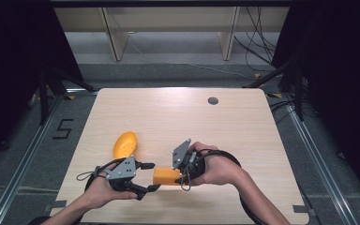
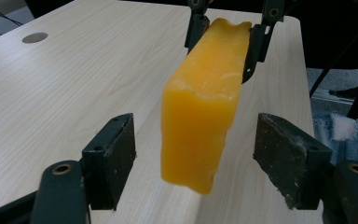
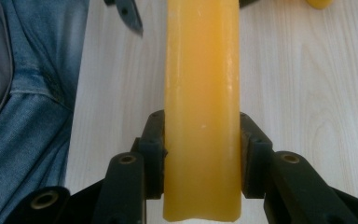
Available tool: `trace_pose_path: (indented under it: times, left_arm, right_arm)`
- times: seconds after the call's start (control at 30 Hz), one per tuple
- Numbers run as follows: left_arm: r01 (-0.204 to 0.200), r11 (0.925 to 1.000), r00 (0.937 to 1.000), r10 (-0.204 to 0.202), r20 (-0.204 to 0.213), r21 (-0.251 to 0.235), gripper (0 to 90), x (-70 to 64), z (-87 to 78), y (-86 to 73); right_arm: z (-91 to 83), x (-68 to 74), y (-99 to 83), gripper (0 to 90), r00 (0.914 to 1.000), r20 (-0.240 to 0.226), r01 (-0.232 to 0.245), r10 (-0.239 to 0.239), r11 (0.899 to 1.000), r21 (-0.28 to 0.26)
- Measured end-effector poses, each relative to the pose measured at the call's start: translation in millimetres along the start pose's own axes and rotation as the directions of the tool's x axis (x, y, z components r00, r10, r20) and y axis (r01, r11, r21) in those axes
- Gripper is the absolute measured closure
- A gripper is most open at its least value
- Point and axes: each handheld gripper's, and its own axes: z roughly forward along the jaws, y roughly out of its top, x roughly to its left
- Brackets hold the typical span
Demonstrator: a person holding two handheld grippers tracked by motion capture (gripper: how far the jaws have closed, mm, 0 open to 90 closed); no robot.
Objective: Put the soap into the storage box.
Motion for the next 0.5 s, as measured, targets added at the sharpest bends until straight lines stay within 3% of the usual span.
trace_pose_path:
  times: [0.07,0.1,0.13,0.2,0.3,0.37,0.5]
  left_arm:
    - [0.010,0.9999,0.9999,-0.010,0.006,-0.009,28.9,-1.4,2.5,-0.7]
    - [-0.016,0.9999,0.9998,0.016,0.015,-0.002,29.2,0.2,2.7,0.0]
    - [0.006,1.0000,1.0000,-0.006,0.003,0.000,29.8,-1.6,2.8,-0.7]
    - [0.002,1.0000,0.9999,-0.002,0.013,0.003,32.0,-1.9,3.3,-0.9]
    - [-0.007,1.0000,0.9995,0.006,0.029,0.003,32.9,-2.0,4.4,-0.7]
    - [-0.013,0.9999,0.9995,0.013,0.029,0.004,33.5,-1.9,4.6,-0.1]
    - [-0.012,0.9999,0.9994,0.012,0.032,0.000,34.1,-1.6,5.3,0.4]
  right_arm:
    - [2.6,-2.2,3.7,62.0,0.9991,-0.009,0.042,-0.043,0.999,-0.021]
    - [3.1,-2.1,4.9,62.0,0.9991,-0.007,0.041,-0.041,0.999,-0.019]
    - [2.2,0.0,6.0,62.0,0.9999,-0.008,0.015,-0.015,1.000,0.001]
    - [3.8,-0.5,8.7,62.0,0.9991,-0.005,0.042,-0.042,0.999,-0.013]
    - [4.1,1.5,9.6,62.0,0.9996,-0.017,0.024,-0.024,1.000,0.000]
    - [6.4,-0.2,10.3,62.0,0.9984,-0.019,0.054,-0.054,0.998,-0.013]
    - [7.6,-0.6,10.0,62.0,0.9985,-0.018,0.051,-0.051,0.999,-0.010]
